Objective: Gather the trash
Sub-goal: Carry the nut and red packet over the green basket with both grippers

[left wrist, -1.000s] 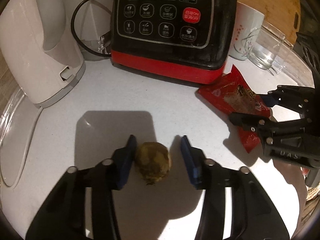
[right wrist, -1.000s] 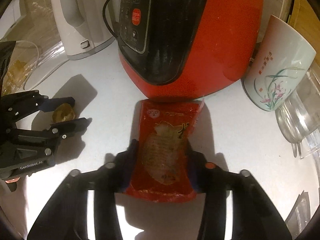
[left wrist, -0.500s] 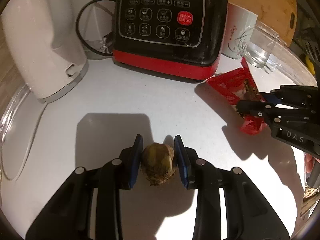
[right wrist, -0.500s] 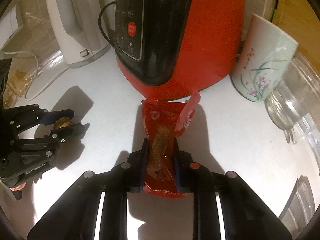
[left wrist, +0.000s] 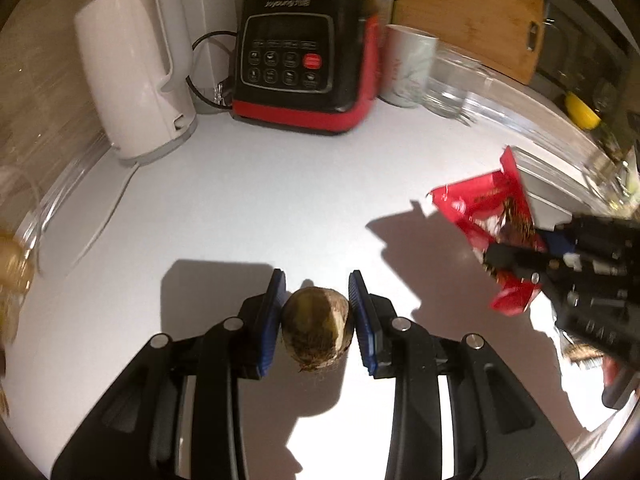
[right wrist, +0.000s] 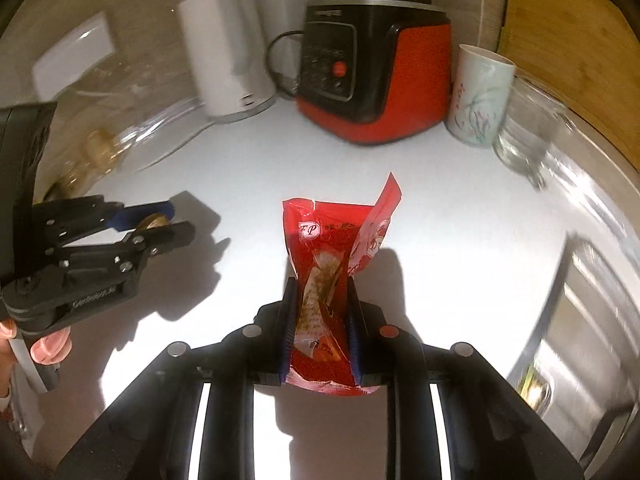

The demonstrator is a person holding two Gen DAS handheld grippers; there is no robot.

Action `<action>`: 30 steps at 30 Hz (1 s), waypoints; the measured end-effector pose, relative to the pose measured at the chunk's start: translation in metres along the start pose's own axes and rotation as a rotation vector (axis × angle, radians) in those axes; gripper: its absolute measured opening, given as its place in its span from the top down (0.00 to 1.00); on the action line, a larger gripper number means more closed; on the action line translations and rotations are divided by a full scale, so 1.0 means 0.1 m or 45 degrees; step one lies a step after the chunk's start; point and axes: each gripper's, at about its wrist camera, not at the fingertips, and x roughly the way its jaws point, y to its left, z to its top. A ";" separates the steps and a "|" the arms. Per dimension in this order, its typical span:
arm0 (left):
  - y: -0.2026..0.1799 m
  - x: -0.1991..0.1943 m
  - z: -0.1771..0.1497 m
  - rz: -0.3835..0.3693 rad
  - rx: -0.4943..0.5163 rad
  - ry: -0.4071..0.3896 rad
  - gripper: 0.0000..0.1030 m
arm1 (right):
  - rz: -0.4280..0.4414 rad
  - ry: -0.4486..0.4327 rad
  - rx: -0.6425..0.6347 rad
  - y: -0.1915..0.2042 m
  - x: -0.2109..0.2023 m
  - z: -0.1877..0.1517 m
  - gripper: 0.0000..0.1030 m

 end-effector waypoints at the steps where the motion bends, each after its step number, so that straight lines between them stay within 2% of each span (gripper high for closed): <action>1: -0.06 -0.11 -0.12 -0.011 0.004 0.009 0.68 | 0.002 0.000 0.007 0.06 -0.06 -0.09 0.78; 7: -0.28 -0.56 -0.69 -0.056 0.016 0.053 0.69 | 0.025 -0.003 0.071 0.41 -0.56 -0.74 0.78; 12: -0.48 -0.99 -1.21 -0.080 0.095 0.050 0.68 | 0.041 -0.028 0.103 0.74 -0.99 -1.20 0.78; 18: -0.57 -1.35 -1.76 -0.152 0.089 0.079 0.68 | 0.060 -0.021 0.161 1.06 -1.35 -1.72 0.78; 26: -0.69 -1.61 -2.24 -0.164 0.140 0.101 0.68 | 0.066 0.048 0.220 1.39 -1.63 -2.36 0.78; 30: -0.69 -1.69 -2.39 -0.181 0.123 0.116 0.68 | 0.080 0.079 0.258 1.48 -1.72 -2.61 0.78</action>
